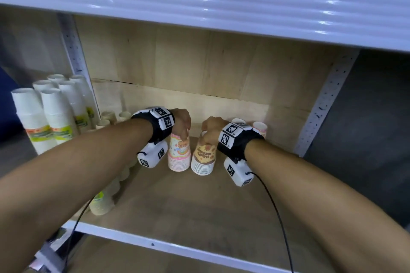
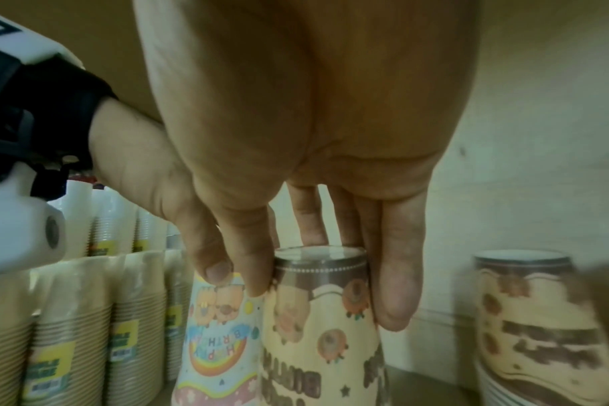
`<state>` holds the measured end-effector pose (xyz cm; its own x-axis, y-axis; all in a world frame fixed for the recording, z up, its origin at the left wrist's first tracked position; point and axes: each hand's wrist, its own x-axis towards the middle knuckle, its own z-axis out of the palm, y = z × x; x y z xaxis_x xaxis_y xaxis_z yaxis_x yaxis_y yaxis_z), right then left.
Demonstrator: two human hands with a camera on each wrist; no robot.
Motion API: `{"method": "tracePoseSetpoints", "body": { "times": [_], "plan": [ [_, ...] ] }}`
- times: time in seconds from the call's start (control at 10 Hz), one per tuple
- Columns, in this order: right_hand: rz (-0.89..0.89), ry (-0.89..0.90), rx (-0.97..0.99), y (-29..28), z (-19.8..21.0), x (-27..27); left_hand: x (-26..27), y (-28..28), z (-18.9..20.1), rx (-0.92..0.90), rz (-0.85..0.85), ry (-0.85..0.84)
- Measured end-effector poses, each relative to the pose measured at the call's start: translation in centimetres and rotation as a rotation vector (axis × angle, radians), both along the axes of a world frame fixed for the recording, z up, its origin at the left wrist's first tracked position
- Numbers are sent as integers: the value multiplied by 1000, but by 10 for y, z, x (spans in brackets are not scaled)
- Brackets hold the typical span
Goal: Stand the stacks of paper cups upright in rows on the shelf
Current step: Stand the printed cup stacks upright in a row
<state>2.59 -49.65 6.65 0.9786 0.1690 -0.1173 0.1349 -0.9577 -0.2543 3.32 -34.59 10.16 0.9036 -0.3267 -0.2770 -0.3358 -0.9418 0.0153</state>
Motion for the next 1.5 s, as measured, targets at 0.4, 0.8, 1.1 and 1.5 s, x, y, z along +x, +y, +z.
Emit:
{"method": "tracePoseSetpoints", "body": {
  "times": [0.4,0.8,1.1,1.5],
  "plan": [
    [-155,-34,-46,-104,-2,-10,16,-86,-7,-205,-171,-57],
    [-201,-21,18,-149,-12,-13,19,-138,-22,-260,-265,-8],
    [-160,-30,151,-154,-18,-9,23,-143,-25,-261,-271,32],
    [-152,18,127,-153,-16,-9,22,-143,-29,-261,-266,12]
  ]
}}
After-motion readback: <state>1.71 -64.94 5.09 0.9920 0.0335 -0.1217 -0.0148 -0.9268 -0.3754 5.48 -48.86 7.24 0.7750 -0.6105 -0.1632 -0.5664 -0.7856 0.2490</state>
